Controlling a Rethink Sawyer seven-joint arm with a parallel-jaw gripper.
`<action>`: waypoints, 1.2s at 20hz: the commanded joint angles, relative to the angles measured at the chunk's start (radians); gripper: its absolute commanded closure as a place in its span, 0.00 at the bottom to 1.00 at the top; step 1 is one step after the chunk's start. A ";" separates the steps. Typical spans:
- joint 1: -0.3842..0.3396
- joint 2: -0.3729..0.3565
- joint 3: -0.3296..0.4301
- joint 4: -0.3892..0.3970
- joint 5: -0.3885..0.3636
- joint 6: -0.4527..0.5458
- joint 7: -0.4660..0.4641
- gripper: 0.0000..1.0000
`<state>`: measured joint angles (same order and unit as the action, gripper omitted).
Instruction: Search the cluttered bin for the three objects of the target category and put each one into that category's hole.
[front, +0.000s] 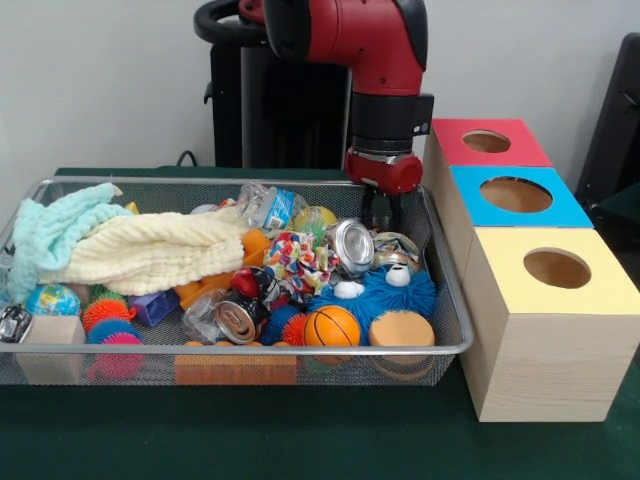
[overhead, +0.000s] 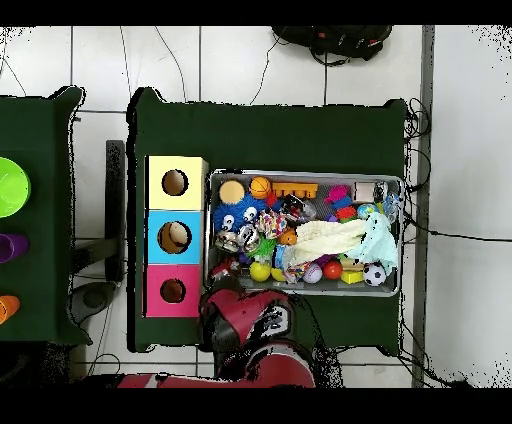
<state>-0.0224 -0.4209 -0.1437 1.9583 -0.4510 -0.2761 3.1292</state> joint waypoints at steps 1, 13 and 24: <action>0.070 0.273 -0.052 -0.142 -0.006 -0.049 -0.070 0.00; 0.103 0.306 -0.058 -0.165 -0.020 -0.063 -0.052 1.00; 0.032 0.267 -0.003 -0.159 -0.077 -0.007 -0.048 1.00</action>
<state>0.0881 -0.3513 -0.2957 1.9224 -0.4890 -0.3612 3.1290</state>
